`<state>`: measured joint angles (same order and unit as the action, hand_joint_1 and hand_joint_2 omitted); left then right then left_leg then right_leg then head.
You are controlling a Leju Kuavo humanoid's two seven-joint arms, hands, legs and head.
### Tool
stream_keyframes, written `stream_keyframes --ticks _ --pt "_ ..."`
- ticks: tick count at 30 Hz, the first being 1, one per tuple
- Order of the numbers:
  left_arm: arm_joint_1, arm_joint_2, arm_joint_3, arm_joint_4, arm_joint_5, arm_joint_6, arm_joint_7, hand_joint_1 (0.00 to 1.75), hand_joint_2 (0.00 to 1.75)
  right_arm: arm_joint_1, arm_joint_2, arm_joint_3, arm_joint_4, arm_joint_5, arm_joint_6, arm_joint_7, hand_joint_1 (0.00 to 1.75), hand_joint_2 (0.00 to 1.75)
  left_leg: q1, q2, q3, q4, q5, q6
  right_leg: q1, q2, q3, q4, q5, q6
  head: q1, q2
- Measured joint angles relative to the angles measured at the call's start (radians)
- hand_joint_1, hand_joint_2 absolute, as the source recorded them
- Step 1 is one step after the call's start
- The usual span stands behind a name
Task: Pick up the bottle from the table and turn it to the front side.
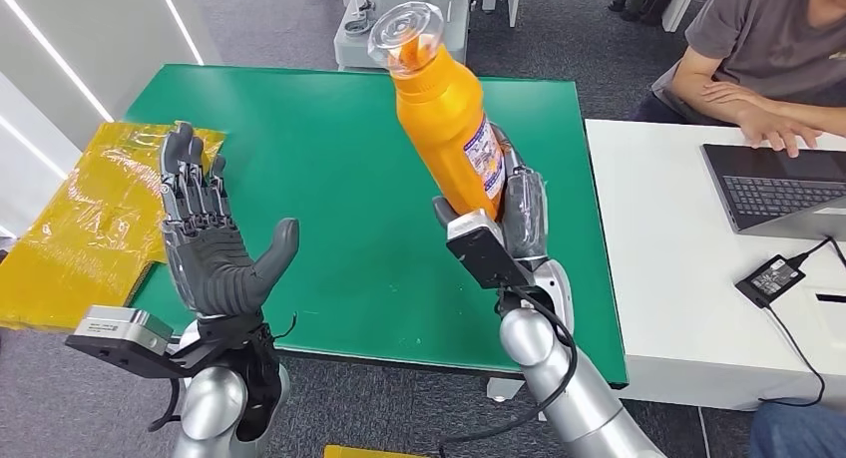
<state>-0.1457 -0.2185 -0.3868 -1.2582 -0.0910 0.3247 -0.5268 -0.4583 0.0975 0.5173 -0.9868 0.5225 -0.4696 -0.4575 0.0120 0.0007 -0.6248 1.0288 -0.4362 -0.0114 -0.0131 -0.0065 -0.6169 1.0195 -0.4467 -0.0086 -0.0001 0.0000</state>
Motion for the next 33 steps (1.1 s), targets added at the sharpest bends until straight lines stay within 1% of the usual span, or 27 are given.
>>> stream_keyframes --ticks 8,16,23,27,33 --pt "-0.004 -0.007 0.000 0.006 0.004 -0.011 0.000 0.00 1.75 0.068 0.001 0.002 -0.079 -0.007 0.050 -0.005 1.75 1.75 0.000 0.000 0.000 0.000 0.000 0.000 0.000 0.000 0.000 0.000 0.000 0.000 0.000 0.000" --pt "-0.031 -0.008 -0.005 0.030 0.006 -0.031 -0.004 0.00 1.75 0.079 0.001 0.055 -0.076 0.023 0.120 -0.019 1.75 1.75 0.000 0.000 0.000 0.000 0.000 0.000 0.000 0.000 0.000 0.000 0.000 0.000 0.000 0.000" --pt "-0.051 -0.008 -0.020 0.059 0.009 -0.035 -0.019 0.00 1.75 0.050 0.008 0.117 -0.026 0.077 0.154 -0.043 1.75 1.75 0.000 0.000 0.000 0.000 0.000 0.000 0.000 0.000 0.000 0.000 0.000 0.000 0.000 0.000" --pt "-0.054 -0.008 -0.029 0.069 0.013 -0.043 -0.021 0.00 1.75 0.017 0.024 0.136 0.016 0.078 0.169 -0.065 1.75 1.75 0.000 0.000 0.000 0.000 0.000 0.000 0.000 0.000 0.000 0.000 0.000 0.000 0.000 0.000" --pt "-0.054 -0.012 -0.031 0.070 0.013 -0.045 -0.021 0.00 1.75 -0.020 0.045 0.150 0.054 0.082 0.195 -0.071 1.75 1.75 0.000 0.000 0.000 0.000 0.000 0.000 0.000 0.000 0.000 0.000 0.000 0.000 0.000 0.000"
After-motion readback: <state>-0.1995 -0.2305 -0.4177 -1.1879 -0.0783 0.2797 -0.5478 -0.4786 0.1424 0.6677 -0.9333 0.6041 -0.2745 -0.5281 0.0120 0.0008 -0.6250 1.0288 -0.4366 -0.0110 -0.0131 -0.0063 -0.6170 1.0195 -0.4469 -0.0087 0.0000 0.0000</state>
